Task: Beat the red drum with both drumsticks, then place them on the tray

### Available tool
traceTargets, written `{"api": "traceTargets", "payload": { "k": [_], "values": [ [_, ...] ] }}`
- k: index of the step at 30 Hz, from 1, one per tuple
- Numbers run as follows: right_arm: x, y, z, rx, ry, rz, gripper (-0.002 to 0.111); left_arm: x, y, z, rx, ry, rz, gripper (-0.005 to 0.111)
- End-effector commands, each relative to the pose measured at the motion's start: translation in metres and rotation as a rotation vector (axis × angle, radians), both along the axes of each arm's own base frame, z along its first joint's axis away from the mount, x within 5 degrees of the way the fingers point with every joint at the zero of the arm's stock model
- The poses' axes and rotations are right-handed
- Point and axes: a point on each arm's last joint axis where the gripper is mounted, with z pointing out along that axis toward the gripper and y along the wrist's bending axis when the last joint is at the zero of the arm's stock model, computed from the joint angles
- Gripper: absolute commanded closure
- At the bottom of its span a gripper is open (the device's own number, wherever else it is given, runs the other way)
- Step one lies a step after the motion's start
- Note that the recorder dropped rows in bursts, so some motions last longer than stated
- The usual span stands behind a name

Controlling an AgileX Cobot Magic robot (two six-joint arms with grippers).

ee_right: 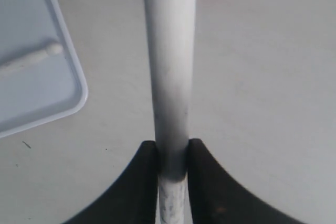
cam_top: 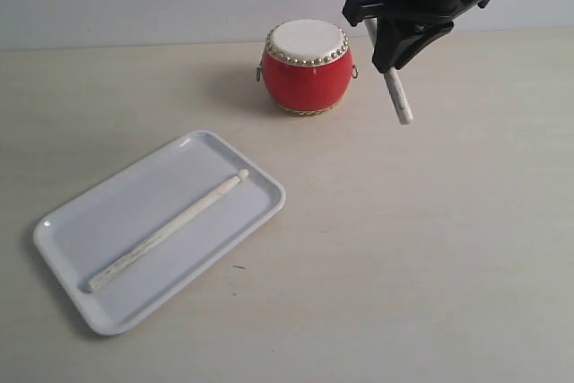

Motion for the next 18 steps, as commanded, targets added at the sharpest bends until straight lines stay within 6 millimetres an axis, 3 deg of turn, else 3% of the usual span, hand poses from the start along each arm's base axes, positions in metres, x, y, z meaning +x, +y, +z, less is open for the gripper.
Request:
{"api": "traceTargets", "payload": {
  "k": [1,8,14,18],
  "values": [
    [0.000,0.005,0.002,0.071,-0.001,-0.007,0.108,-0.013,0.005,0.007,-0.025,-0.069,0.004,0.107],
    [-0.006,0.028,0.008,0.251,0.042,-0.003,0.108,-0.016,0.006,0.010,-0.032,-0.090,0.004,0.107],
    [-0.021,0.079,0.002,0.311,0.036,0.004,0.108,-0.016,0.006,0.010,-0.032,-0.090,0.004,0.107],
    [-0.029,0.119,-0.016,0.342,0.054,-0.039,0.108,-0.016,0.006,0.010,-0.032,-0.090,0.004,0.107]
  ]
}}
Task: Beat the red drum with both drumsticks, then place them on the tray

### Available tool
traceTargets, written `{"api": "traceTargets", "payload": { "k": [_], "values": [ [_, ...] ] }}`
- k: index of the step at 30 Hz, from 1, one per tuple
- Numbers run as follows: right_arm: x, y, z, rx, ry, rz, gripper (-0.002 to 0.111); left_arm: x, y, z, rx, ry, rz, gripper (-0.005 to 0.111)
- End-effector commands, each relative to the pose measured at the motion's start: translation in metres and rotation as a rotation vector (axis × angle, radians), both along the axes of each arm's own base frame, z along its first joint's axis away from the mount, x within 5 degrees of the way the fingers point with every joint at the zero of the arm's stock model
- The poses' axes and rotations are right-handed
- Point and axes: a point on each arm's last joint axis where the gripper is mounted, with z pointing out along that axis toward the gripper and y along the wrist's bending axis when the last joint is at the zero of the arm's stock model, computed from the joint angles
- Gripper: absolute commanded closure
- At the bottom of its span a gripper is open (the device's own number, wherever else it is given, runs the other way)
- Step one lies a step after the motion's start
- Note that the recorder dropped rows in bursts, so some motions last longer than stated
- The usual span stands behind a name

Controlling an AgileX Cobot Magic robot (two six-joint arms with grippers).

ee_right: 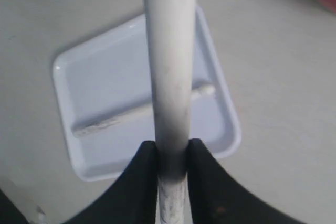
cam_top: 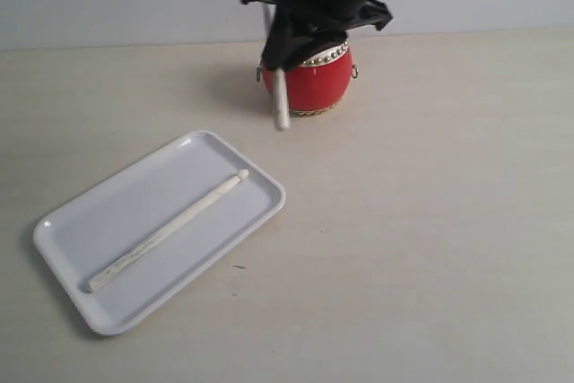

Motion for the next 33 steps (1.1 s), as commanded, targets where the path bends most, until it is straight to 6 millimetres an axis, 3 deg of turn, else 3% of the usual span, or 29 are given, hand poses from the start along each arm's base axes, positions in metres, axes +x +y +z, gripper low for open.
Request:
{"api": "traceTargets", "payload": {
  "k": [1,6,12,22,33],
  "values": [
    [-0.009,0.043,-0.024,0.038,0.045,-0.067,0.108,-0.001,0.001,-0.001,-0.002,0.002,0.004,0.107],
    [-0.014,0.073,-0.055,0.049,0.141,-0.198,0.108,-0.001,0.001,-0.001,-0.002,0.002,0.004,0.107],
    [-0.022,0.102,-0.075,0.099,0.241,-0.425,0.108,-0.001,0.001,-0.001,-0.002,0.002,0.004,0.107],
    [-0.051,0.156,-0.135,0.130,0.375,-0.693,0.108,-0.001,0.001,-0.001,-0.002,0.002,0.004,0.107],
    [-0.053,0.161,-0.153,0.137,0.428,-0.840,0.108,-0.001,0.001,-0.001,-0.002,0.002,0.004,0.107]
  ]
}}
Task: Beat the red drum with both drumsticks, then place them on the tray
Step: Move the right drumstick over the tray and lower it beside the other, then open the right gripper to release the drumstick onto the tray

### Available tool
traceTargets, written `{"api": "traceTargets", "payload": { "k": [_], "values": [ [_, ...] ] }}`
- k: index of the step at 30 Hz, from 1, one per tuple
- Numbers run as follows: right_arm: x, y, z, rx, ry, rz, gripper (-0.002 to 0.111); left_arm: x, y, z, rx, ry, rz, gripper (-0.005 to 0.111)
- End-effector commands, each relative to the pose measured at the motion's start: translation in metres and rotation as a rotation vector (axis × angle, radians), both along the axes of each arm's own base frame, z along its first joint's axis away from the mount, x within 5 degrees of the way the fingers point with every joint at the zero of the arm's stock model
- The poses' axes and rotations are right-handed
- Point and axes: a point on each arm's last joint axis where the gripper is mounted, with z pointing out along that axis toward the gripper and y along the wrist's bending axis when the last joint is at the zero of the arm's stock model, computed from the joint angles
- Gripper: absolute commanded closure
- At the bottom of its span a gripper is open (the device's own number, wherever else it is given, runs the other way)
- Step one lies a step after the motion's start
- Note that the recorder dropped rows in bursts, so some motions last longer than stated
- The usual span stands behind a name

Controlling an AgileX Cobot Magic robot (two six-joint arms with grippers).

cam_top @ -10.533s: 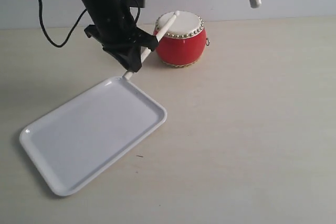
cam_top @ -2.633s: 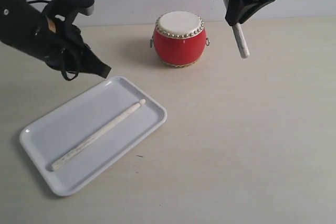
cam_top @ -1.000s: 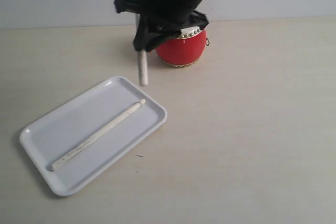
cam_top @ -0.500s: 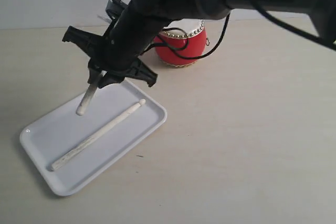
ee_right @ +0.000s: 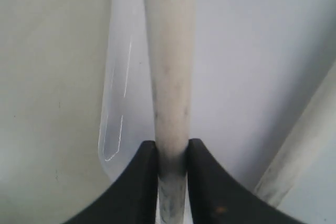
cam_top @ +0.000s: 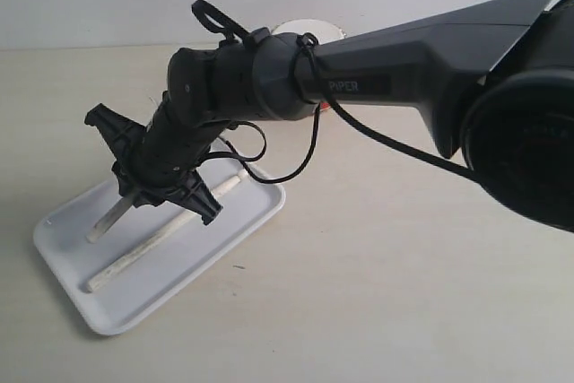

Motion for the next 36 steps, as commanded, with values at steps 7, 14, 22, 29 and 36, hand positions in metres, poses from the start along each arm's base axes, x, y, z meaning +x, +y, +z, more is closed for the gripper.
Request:
{"api": "traceTargets", "payload": {
  "k": [7,14,22,29,36],
  "values": [
    [0.002,0.002,-0.015,0.016,0.055,-0.136,0.108,-0.001,0.001,0.000,-0.005,0.001,0.004,0.107],
    [0.001,0.002,-0.016,0.014,0.057,-0.135,0.108,-0.001,0.001,0.000,-0.005,0.001,0.004,0.107],
    [-0.007,0.009,-0.021,0.009,0.062,-0.116,0.108,-0.001,0.001,0.000,-0.005,0.001,0.004,0.107],
    [-0.008,0.010,-0.021,0.015,0.061,-0.118,0.108,-0.001,0.001,0.000,-0.005,0.001,0.004,0.107],
    [-0.008,0.010,-0.021,0.015,0.061,-0.118,0.108,-0.001,0.001,0.000,-0.005,0.001,0.004,0.107]
  ]
}}
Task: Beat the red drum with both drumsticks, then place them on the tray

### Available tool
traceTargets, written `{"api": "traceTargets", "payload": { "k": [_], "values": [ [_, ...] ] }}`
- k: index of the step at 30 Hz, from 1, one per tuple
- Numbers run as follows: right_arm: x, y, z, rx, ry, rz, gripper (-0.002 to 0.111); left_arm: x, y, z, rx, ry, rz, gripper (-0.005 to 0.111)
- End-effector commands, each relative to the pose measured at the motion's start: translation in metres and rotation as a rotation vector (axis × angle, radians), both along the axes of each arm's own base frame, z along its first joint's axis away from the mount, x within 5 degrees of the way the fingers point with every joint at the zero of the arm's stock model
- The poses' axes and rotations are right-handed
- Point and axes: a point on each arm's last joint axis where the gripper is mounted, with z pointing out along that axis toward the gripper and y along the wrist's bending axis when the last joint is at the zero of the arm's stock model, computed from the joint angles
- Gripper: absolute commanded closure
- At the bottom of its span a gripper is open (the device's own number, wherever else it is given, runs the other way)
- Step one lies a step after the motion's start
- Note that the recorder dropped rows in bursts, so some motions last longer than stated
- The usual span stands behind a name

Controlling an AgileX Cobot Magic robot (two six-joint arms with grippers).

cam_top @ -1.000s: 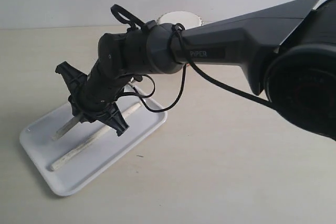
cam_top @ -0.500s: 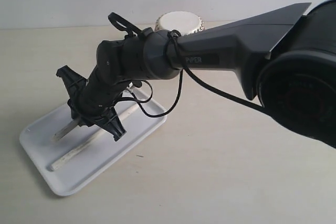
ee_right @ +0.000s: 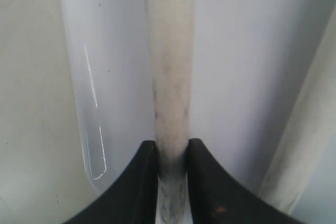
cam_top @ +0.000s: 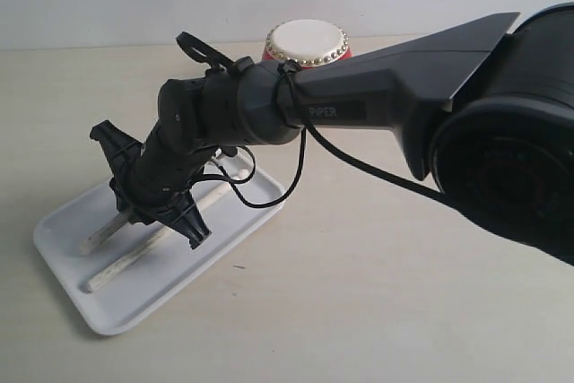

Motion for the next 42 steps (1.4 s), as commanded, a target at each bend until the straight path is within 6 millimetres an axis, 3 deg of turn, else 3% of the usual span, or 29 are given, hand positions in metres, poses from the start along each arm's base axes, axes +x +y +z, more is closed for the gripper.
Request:
{"api": "traceTargets", "payload": {
  "k": [1,11,16,22,26,30,35,38,42],
  "values": [
    [0.000,0.000,0.001,0.003,-0.009,0.001,0.108,-0.001,0.000,0.000,-0.006,0.002,0.004,0.107],
    [0.000,0.000,0.001,0.004,-0.007,-0.001,0.088,-0.001,0.000,0.000,-0.006,0.002,0.004,0.107],
    [0.000,0.000,0.001,0.005,-0.003,-0.008,0.066,-0.001,0.000,0.000,-0.006,0.002,0.004,0.107],
    [0.001,0.002,0.011,0.042,-0.024,-0.024,0.062,-0.001,0.000,0.000,-0.006,0.002,0.004,0.107],
    [0.008,0.002,0.044,0.093,-0.178,-0.002,0.062,-0.001,0.000,0.000,-0.006,0.002,0.004,0.107],
    [0.017,-0.014,0.081,0.042,-0.285,-0.014,0.062,-0.001,0.000,0.000,-0.006,0.002,0.004,0.107],
    [0.016,-0.058,0.109,-0.342,-0.316,-0.064,0.062,-0.001,0.000,0.000,-0.006,0.002,0.004,0.107],
    [0.013,-0.090,0.138,-0.611,-0.380,-0.080,0.062,-0.001,0.000,0.000,-0.006,0.002,0.004,0.107],
    [0.011,-0.119,0.182,-0.817,-0.525,-0.059,0.066,-0.001,0.000,0.000,-0.006,0.002,0.004,0.107]
  ]
}}
